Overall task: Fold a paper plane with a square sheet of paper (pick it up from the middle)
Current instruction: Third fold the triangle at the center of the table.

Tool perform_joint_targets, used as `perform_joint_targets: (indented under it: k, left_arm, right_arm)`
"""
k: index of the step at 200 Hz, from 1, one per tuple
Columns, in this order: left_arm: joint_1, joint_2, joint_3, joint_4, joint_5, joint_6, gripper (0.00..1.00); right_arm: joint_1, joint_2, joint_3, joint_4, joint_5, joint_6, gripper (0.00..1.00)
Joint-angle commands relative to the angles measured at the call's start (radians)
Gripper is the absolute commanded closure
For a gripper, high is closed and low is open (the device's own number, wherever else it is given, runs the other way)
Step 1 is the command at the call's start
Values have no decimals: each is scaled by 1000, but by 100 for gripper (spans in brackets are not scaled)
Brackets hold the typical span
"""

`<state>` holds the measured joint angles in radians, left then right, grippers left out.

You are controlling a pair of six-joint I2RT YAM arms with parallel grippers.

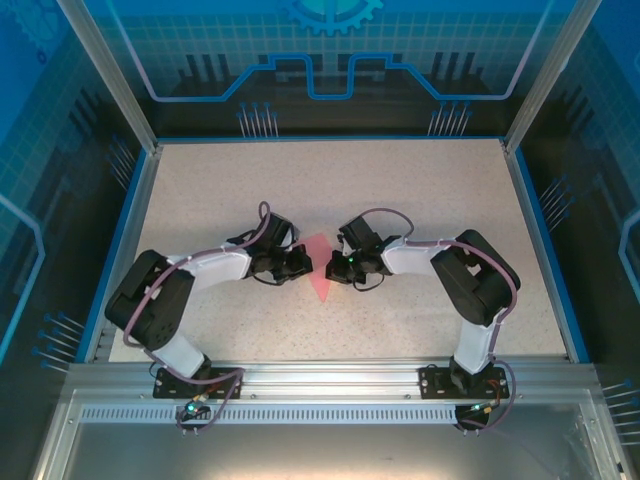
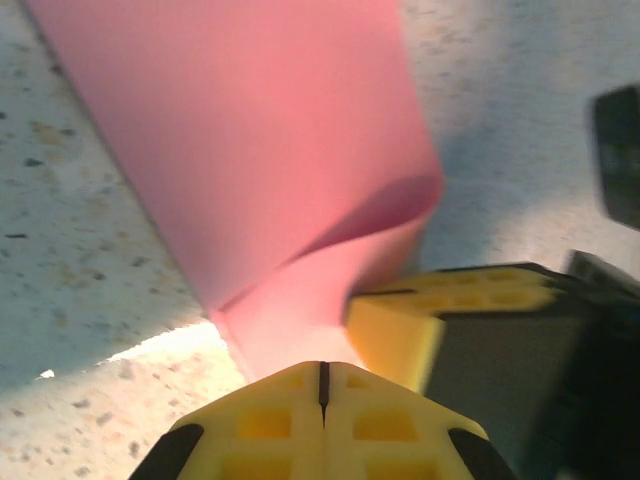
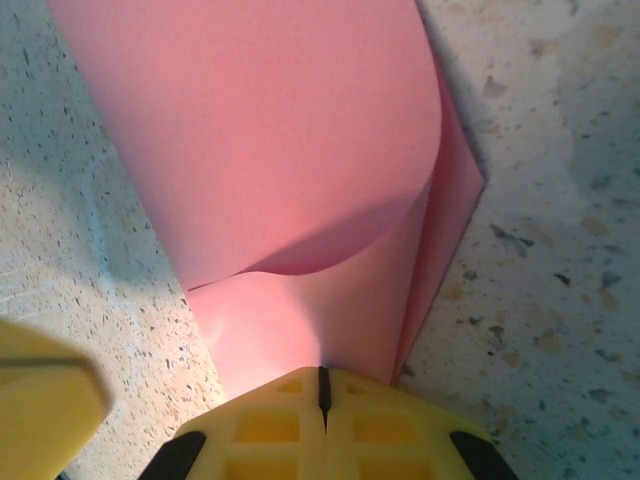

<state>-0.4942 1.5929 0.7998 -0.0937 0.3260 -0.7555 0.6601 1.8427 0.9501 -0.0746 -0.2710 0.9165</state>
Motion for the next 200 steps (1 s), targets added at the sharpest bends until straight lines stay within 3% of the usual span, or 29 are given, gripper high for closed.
perform_joint_targets:
  k: [1, 51, 132, 159, 200]
  left_arm:
    - [-11, -53, -50, 25, 10, -33, 98]
    - [-78, -40, -132, 149, 60, -131, 99]
    - [-131, 23, -186, 176, 60, -165, 100]
    - [-132, 44, -188, 118, 30, -146, 100]
    - [-133, 45, -194, 34, -21, -108, 100]
  right_arm:
    - [-11, 46, 2, -82, 23, 22, 97]
    - [-2, 41, 7, -68, -11, 76, 97]
    - [35, 33, 11, -34, -32, 167, 96]
    - [27, 44, 33, -53, -25, 108, 96]
    - [5, 65, 73, -75, 1, -126, 93]
